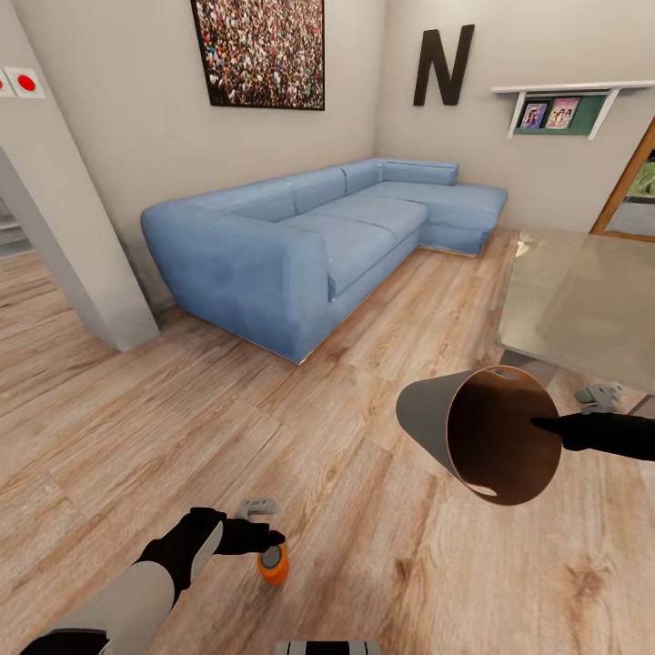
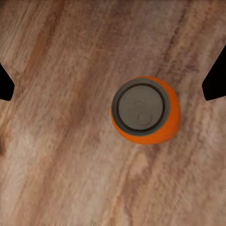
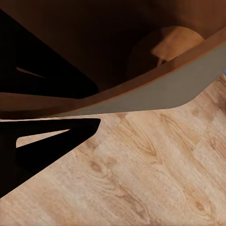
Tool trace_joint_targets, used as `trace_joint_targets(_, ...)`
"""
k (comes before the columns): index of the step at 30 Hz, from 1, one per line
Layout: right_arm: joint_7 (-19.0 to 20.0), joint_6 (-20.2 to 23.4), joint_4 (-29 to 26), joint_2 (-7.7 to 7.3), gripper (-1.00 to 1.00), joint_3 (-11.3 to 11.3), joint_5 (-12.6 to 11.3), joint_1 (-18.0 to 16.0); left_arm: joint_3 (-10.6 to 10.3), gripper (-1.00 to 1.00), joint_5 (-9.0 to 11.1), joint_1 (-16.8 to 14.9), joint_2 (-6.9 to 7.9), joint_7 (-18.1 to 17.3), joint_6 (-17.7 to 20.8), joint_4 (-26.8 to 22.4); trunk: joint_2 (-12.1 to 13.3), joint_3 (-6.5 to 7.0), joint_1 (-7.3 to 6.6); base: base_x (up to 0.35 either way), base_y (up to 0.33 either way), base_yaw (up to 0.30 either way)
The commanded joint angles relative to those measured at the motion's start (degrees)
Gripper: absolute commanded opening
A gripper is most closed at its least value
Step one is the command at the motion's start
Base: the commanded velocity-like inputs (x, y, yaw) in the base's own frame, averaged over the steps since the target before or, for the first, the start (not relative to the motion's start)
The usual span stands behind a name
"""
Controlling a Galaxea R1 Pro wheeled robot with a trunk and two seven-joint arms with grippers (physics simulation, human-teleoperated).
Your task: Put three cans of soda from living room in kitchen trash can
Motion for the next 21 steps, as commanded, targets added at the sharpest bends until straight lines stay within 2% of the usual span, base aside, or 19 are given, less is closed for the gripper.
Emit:
trace_joint_targets(1,0.24,0.58,-0.03,0.01,-1.00,0.01,-0.95,-0.02,0.03,1.00,0.01,0.00,0.01,0.00,0.00,0.00,0.00,0.00,-0.01,0.000,0.000,0.000)
trace_joint_targets(21,0.24,0.58,-0.02,0.17,-1.00,0.10,-0.88,0.02,0.13,1.00,0.13,0.03,0.15,0.01,-0.14,-0.06,0.00,-1.47,-0.01,0.000,0.000,0.000)
